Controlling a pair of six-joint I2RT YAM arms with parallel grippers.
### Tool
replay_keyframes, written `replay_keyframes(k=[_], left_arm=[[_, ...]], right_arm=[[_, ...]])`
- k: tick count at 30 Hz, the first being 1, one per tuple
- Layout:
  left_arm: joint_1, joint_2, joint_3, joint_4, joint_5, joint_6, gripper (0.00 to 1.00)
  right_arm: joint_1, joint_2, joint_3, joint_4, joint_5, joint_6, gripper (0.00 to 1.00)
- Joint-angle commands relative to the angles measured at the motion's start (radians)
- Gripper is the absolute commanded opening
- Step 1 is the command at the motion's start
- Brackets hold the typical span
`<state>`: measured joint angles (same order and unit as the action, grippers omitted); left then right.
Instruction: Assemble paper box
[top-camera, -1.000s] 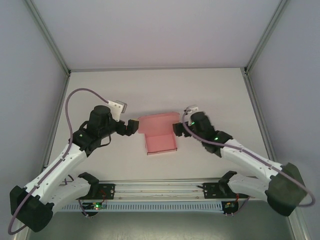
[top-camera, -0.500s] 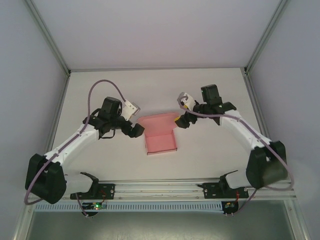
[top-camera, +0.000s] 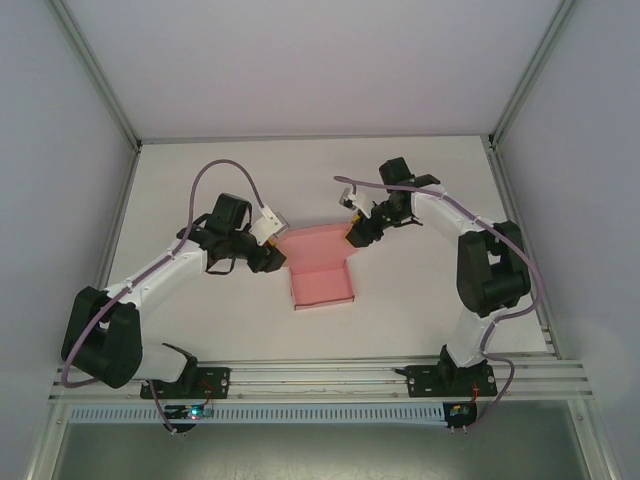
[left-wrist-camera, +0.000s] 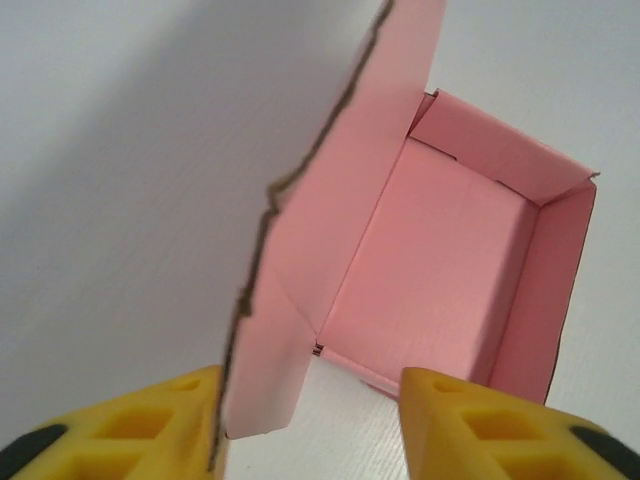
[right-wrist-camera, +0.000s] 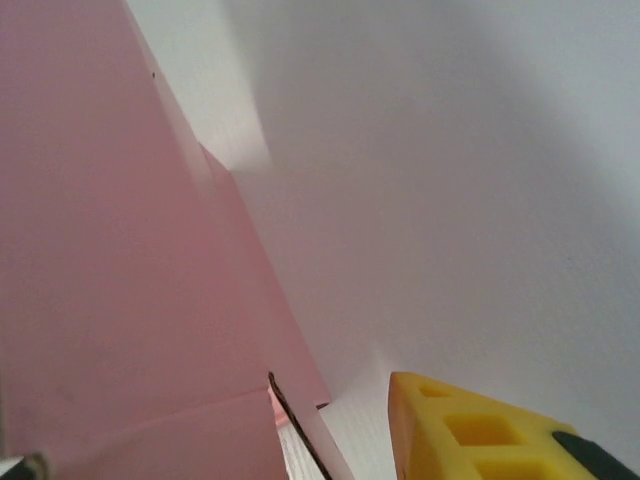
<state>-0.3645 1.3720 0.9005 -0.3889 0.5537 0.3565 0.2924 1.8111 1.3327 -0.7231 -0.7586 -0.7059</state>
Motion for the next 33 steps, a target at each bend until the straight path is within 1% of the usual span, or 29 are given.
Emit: replay_keyframes(k=[1, 6, 11, 14, 16, 17, 19, 20, 22, 23, 25, 27, 30, 33], left_arm=[[0.013, -0.003, 0.032, -0.016, 0.042, 0.037, 0.43], [0.013, 0.026, 0.048, -0.038, 0.040, 0.039, 0.38], [0.012, 0.063, 0.074, -0.059, 0.067, 0.036, 0.36], [0.013, 0.076, 0.090, -0.076, 0.062, 0.038, 0.29], [0.013, 0.079, 0.095, -0.085, 0.053, 0.038, 0.24], [0.012, 0.079, 0.096, -0.085, 0.050, 0.037, 0.19], [0.011, 0.075, 0.094, -0.081, 0.037, 0.031, 0.11], [0.012, 0.072, 0.094, -0.075, 0.028, 0.025, 0.09], [0.010, 0.069, 0.094, -0.063, 0.009, 0.008, 0.04], [0.008, 0.067, 0.096, -0.056, 0.000, -0.004, 0.02], [-0.002, 0.062, 0.099, -0.041, -0.022, -0.030, 0.00], [-0.021, 0.057, 0.108, -0.012, -0.064, -0.075, 0.00], [-0.067, 0.063, 0.140, 0.045, -0.193, -0.191, 0.00], [-0.113, 0.084, 0.187, 0.102, -0.357, -0.363, 0.00]], right_arm=[[0.009, 0.014, 0.033, -0.047, -0.033, -0.015, 0.36], [0.010, -0.013, 0.017, -0.058, -0.012, -0.017, 0.36], [0.010, -0.024, 0.018, -0.068, 0.008, 0.002, 0.35], [0.010, -0.031, 0.020, -0.074, 0.011, -0.001, 0.34], [0.009, -0.038, 0.018, -0.079, 0.022, -0.009, 0.31], [0.010, -0.040, 0.020, -0.082, 0.028, -0.007, 0.30], [0.010, -0.045, 0.024, -0.095, 0.039, -0.011, 0.22], [0.009, -0.050, 0.023, -0.097, 0.041, -0.009, 0.18], [0.011, -0.061, 0.021, -0.101, 0.048, -0.005, 0.12], [0.014, -0.071, 0.016, -0.091, 0.058, 0.011, 0.08], [0.025, -0.095, -0.003, -0.048, 0.094, 0.066, 0.04], [0.045, -0.130, -0.040, 0.044, 0.165, 0.176, 0.00], [0.092, -0.190, -0.101, 0.194, 0.309, 0.393, 0.00], [0.164, -0.274, -0.205, 0.361, 0.483, 0.620, 0.00]])
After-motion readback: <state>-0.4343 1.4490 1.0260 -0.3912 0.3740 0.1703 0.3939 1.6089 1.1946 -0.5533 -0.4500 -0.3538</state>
